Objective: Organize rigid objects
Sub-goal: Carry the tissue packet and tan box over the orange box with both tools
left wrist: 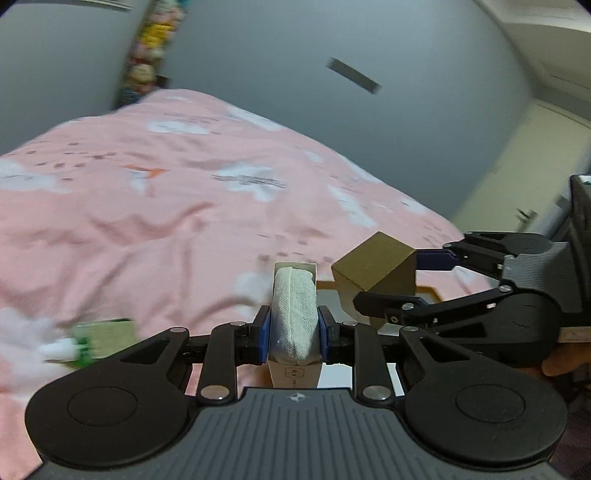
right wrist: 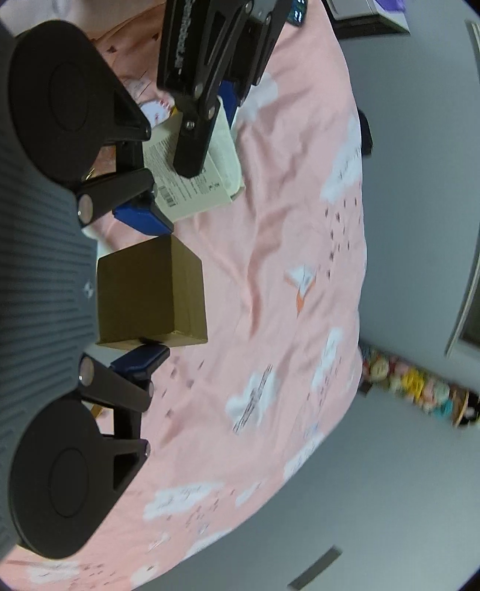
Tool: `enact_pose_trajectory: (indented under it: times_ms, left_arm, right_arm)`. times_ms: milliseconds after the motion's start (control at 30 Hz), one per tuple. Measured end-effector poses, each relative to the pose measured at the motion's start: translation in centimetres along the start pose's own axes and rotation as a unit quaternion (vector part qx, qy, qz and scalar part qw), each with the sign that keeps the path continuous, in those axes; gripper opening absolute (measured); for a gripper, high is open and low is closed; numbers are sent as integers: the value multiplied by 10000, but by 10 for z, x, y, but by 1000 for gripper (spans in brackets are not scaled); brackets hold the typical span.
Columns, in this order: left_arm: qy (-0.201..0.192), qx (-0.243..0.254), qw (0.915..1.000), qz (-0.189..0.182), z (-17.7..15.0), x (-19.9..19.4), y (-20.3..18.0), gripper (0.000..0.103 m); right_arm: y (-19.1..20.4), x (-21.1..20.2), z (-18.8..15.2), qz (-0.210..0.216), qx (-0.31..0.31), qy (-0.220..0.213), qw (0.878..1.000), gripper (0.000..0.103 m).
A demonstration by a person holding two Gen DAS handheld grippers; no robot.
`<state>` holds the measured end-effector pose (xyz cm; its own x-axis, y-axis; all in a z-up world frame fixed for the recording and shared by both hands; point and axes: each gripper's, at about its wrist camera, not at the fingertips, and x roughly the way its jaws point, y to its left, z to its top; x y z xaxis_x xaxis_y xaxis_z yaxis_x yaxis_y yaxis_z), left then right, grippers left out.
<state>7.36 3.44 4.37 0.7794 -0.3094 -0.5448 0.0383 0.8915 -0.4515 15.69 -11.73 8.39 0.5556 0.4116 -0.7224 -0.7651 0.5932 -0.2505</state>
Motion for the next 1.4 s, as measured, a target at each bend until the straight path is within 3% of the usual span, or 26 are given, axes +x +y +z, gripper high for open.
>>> enact_pose_trajectory:
  times_ms: [167, 267, 367, 533, 733, 1067, 1233, 1400]
  left_arm:
    - [515, 363, 9968, -496, -10, 27, -33, 28]
    - [1086, 435, 9904, -734, -15, 52, -46, 28]
    - [1682, 424, 9822, -717, -20, 81, -54, 28]
    - [1919, 636, 9772, -643, -17, 107, -65, 28]
    - [1988, 752, 9722, -984, -21, 114, -85, 28]
    - [2855, 334, 9558, -618, -35, 167, -69, 28]
    - [3070, 478, 9498, -366, -42, 177, -67, 28]
    - [3213, 847, 9430, 161, -50, 181, -69, 31]
  right_arm:
    - [-29, -11, -39, -389, 355, 421, 9977, 64]
    - [-43, -3, -65, -532, 587, 779, 9938, 64]
    - [-56, 8, -89, -586, 802, 1104, 9889, 64]
    - [-65, 26, -114, -506, 925, 1471, 9835, 64]
    - [-74, 32, -129, -478, 947, 1575, 9818, 64]
    - [-77, 47, -137, -367, 997, 1695, 9798, 64]
    - [-73, 55, -139, -254, 964, 1739, 9797, 64]
    - [-72, 58, -141, -200, 983, 1770, 9791, 64]
